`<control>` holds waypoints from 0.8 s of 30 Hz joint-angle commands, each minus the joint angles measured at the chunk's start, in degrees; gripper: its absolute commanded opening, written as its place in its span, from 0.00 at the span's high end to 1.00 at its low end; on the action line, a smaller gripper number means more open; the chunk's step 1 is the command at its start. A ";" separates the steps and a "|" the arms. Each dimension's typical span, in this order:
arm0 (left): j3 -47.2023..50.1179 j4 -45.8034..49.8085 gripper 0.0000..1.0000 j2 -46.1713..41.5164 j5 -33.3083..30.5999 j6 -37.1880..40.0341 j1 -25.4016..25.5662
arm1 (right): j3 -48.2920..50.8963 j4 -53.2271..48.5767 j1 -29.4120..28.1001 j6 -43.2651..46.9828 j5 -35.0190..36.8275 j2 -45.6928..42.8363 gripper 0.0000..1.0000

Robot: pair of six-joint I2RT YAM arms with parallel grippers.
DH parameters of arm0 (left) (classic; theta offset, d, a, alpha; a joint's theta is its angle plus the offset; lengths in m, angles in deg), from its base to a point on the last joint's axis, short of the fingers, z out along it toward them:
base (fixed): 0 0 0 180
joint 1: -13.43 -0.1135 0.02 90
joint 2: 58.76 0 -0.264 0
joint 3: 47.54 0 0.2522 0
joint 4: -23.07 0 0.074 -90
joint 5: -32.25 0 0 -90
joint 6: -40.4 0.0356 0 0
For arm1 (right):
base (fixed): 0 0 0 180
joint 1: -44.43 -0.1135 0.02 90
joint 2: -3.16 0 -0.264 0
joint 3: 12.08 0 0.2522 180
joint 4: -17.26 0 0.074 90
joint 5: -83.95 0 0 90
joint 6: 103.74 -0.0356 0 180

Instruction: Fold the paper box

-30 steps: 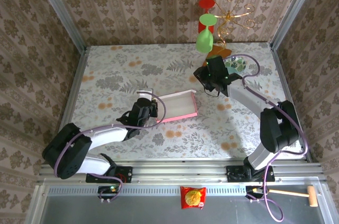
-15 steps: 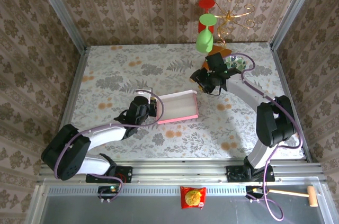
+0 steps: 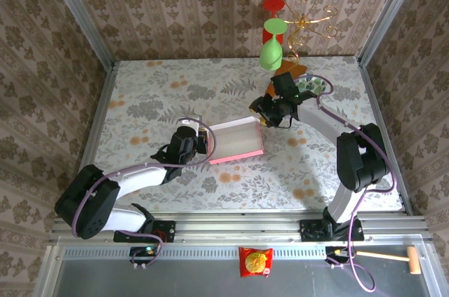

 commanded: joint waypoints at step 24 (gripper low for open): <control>-2.75 1.55 1.00 0.15 2.70 -3.41 0.56 | 5.07 1.22 -1.72 -8.01 -3.96 -3.05 0.62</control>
